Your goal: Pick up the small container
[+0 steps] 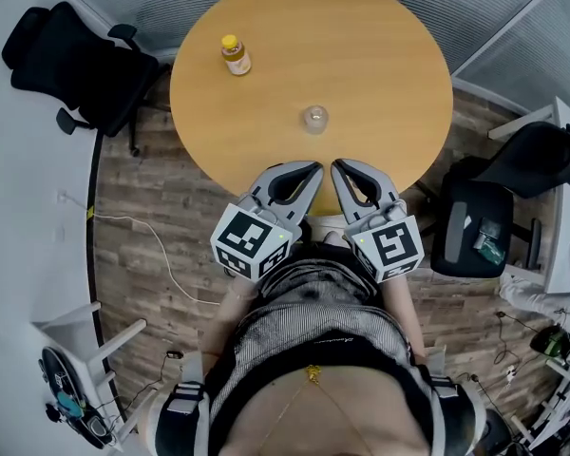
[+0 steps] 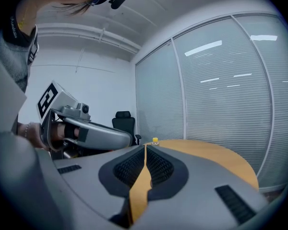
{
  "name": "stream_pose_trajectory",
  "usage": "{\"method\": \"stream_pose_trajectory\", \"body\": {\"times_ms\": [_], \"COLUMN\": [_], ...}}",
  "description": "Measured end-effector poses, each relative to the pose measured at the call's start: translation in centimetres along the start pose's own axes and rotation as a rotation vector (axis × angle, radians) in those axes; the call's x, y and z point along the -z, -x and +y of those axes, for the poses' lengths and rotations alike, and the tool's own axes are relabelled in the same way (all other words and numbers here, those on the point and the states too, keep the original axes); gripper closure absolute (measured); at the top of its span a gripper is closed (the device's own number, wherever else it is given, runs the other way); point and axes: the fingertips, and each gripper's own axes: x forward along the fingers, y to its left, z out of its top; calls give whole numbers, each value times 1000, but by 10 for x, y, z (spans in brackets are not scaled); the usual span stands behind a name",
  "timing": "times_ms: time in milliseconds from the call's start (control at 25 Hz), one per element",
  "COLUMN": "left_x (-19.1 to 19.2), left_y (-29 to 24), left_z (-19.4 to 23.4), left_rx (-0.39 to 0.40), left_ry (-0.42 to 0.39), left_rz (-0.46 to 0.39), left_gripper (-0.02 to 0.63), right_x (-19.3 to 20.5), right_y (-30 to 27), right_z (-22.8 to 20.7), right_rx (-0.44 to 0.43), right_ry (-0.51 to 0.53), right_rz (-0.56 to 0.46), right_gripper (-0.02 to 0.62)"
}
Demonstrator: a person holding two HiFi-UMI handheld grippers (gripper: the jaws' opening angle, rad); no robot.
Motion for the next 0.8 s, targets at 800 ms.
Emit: {"method": "stream_pose_trajectory", "body": {"times_ms": [800], "left_x": [-7], "left_y": [-9], "left_z": [51], "left_rx": [108], "left_ry": [-45], "left_rz": [34], "left_gripper": [588], "right_x": [-12], "right_y": [-53], "right_z": [-13], "right_rx": [87], "right_ry": [-9], "right_rz": [-10], "right_gripper": [571]}}
